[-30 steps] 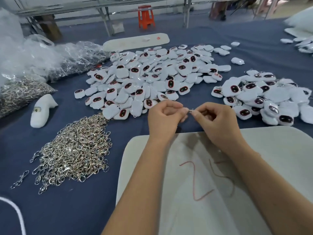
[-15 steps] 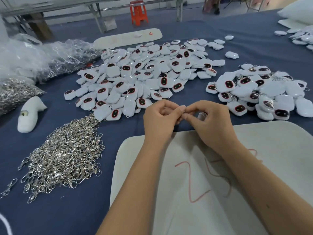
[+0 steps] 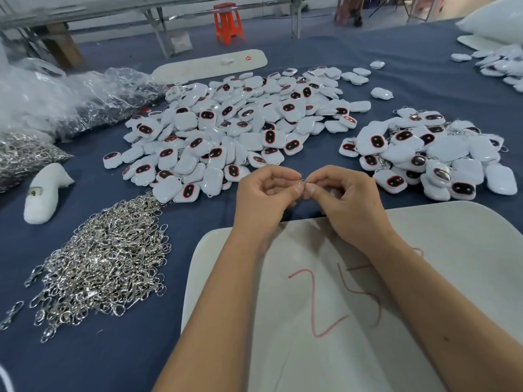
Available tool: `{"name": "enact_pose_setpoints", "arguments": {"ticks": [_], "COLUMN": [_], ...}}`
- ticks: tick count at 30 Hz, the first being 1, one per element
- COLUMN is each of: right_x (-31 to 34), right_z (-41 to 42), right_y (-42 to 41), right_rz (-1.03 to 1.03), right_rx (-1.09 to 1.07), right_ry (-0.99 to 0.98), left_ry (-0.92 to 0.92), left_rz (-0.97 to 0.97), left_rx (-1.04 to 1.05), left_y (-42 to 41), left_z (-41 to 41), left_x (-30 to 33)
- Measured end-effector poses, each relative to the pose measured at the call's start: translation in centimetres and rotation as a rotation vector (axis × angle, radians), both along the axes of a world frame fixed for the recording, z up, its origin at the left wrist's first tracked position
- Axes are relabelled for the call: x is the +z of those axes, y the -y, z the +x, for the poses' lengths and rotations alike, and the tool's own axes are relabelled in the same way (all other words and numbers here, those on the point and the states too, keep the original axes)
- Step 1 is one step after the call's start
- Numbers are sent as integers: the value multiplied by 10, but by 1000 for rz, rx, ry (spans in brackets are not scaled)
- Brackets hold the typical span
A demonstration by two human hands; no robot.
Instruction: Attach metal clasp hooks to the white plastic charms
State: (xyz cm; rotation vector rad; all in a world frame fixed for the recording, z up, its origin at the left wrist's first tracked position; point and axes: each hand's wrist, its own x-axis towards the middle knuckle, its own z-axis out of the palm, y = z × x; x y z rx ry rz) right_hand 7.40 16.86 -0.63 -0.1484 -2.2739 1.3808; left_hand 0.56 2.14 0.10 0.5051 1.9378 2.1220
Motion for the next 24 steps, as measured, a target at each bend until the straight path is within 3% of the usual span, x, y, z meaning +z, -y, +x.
{"name": "enact_pose_setpoints", "arguments": {"ticks": [6,24], "right_x": [-2,1], "right_z": [-1,3], "right_y": [-2,1], "right_rz": [-42,83], "right_rx": [21,-41], "right_ry": [5,-117], "left_ry": [47,32], "left_rz": [33,55], "left_rx": [-38,-118], "left_y": [0,6], "left_z": [1,-6], "left_x": [3,0]}}
